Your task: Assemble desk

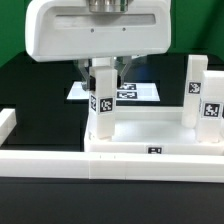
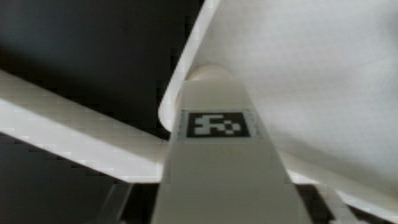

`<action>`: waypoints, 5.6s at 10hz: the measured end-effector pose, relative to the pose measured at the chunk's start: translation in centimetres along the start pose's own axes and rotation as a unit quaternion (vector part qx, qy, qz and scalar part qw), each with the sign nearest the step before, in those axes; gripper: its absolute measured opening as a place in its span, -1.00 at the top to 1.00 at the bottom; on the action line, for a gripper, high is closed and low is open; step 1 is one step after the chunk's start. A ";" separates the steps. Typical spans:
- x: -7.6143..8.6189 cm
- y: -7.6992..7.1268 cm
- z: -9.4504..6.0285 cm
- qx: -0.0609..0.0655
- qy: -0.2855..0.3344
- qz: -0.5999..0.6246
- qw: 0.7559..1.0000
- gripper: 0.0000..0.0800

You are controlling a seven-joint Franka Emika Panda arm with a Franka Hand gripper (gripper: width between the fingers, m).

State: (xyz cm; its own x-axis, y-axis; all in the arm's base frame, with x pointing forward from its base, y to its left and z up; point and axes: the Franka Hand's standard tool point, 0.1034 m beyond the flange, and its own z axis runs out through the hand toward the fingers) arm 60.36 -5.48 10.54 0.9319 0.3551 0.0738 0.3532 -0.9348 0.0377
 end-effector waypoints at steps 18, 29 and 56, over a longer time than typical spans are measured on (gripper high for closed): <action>0.7 -0.3 0.0 0.009 0.011 0.355 0.935 -0.59; 0.6 -0.4 0.2 -0.001 0.008 -0.039 0.999 -0.62; 0.4 -0.1 0.5 0.017 -0.008 0.566 0.824 0.27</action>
Offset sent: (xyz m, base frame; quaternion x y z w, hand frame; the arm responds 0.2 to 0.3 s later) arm -0.0089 0.0007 -0.0063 0.0237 -0.0113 0.2862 0.9578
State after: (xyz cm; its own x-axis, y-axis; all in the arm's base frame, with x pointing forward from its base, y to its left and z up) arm 60.71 -5.29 10.03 0.6672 -0.7443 0.0291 -0.7412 -0.6672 -0.0737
